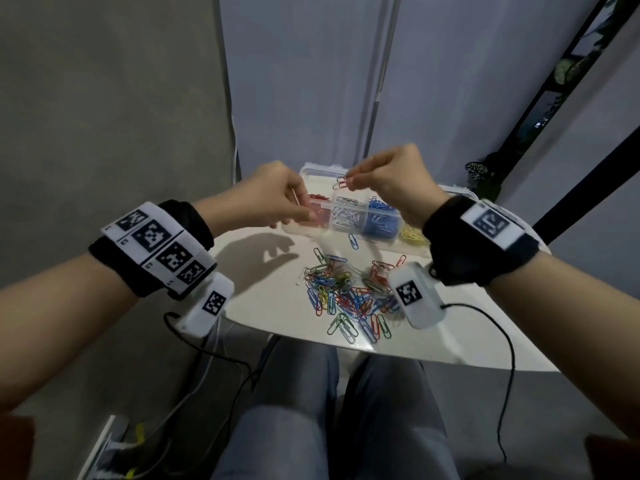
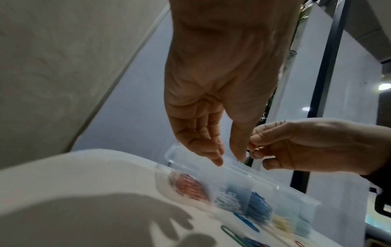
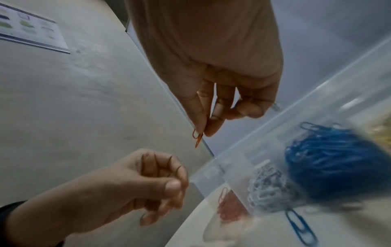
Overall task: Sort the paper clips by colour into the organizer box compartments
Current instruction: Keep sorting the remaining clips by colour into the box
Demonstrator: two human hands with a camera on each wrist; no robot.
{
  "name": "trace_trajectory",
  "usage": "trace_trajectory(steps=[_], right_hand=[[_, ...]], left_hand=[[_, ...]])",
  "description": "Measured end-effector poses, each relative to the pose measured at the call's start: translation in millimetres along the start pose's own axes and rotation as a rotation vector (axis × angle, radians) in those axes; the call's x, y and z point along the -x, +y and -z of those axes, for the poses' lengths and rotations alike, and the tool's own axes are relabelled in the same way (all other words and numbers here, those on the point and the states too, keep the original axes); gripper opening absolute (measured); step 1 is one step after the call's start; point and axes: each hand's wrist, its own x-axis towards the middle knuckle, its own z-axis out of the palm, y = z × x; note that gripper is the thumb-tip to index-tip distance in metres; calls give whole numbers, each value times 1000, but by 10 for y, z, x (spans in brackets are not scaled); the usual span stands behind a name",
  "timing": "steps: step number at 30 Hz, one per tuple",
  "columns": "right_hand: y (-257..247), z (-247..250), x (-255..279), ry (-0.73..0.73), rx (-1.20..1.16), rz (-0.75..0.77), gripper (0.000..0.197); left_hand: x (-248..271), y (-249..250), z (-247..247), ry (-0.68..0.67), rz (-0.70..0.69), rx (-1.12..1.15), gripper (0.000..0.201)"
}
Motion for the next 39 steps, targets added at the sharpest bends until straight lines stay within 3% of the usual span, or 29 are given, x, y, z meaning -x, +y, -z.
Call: trace_trajectory(steps=[6,10,15,20,23,26,29,33,39], right_hand=[[-56,-137,-238,-68,112,-22,30],[-16,95,-58,-111,180,28,20],[206,424,261,-304,552,99,16],[546,476,418,-287,925,222,27],[630,469,485,-286,1029,246,33],[682,463,534,-368,1033,284,27],[755,475,479,-351,1007,224,14],[814,454,428,-339,992,150,8],[803,422,420,-312,888,94,8]], left_hand=[[115,-164,66,-75,-11,-109,16],[148,-164,-60,-212,-146,-199,24],[68,42,-324,-285,-320,-262,25],[-98,295,-641,-366,-486,-407,27],[-158,393,-768,-417,-543,-509,33],[-176,409,-811,-410,-576,-582,25],[-187,373,-802,-394,-577,-569,9],[-203,330,-787,-367,-537,-547,9],[-217,364,-792,-215,-441,-265,5]])
